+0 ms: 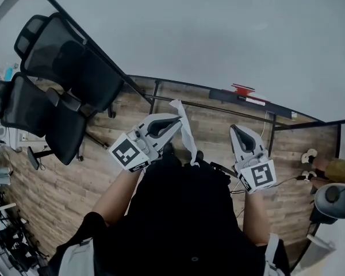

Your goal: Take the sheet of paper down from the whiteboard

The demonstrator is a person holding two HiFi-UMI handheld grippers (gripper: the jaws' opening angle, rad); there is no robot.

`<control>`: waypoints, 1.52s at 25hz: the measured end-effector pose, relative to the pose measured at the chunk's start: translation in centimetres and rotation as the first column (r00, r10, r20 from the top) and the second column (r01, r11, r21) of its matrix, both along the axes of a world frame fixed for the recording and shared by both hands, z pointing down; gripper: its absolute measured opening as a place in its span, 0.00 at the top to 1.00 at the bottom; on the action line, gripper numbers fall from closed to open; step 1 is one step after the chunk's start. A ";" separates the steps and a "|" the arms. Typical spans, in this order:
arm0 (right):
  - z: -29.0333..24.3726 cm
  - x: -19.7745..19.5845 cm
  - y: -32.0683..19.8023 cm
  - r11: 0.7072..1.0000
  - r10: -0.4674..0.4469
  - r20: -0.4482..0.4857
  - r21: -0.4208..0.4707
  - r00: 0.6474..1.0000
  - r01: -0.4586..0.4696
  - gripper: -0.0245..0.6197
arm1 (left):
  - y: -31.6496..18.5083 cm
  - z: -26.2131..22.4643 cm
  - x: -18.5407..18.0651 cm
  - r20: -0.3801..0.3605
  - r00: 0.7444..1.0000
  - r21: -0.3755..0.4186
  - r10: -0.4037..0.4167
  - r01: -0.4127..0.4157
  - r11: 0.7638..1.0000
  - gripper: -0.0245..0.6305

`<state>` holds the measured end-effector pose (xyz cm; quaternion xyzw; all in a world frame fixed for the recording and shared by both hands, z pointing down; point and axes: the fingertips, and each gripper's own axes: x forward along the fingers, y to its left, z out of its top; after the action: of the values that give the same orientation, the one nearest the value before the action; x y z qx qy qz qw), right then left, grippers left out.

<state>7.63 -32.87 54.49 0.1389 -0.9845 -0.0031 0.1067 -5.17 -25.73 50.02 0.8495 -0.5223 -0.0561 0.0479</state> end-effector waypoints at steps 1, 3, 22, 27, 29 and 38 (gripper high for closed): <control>0.4 0.2 0.0 1.000 -0.005 0.000 -0.011 1.000 0.005 0.93 | -0.1 0.5 0.3 -0.005 1.000 -0.009 0.002 -0.003 1.000 0.94; 1.1 0.4 0.1 1.000 -0.018 0.006 -0.025 1.000 0.018 0.93 | -0.5 1.6 0.6 -0.020 1.000 -0.027 0.002 -0.003 1.000 0.94; 7.6 4.4 -0.7 0.988 -0.109 -0.031 -0.115 0.994 0.104 0.93 | -2.2 8.3 4.8 -0.058 0.998 -0.146 -0.031 0.022 0.989 0.94; 8.9 5.2 -0.9 0.985 -0.094 -0.033 -0.146 0.995 0.088 0.93 | -2.4 8.9 5.6 -0.059 0.998 -0.169 -0.030 0.020 0.985 0.94; 9.2 5.3 -1.0 0.985 -0.092 -0.032 -0.151 0.995 0.086 0.93 | -2.4 9.0 5.9 -0.065 0.997 -0.171 -0.032 0.020 0.985 0.95; 9.8 5.7 -0.5 0.983 -0.114 -0.033 -0.150 0.993 0.107 0.93 | -2.1 9.0 7.1 -0.055 0.998 -0.166 -0.029 0.019 0.986 0.94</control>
<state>13.31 -33.33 64.32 0.0756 -0.9858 0.0613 0.1367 1.94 -27.78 58.99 0.8344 -0.5337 -0.0373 0.1327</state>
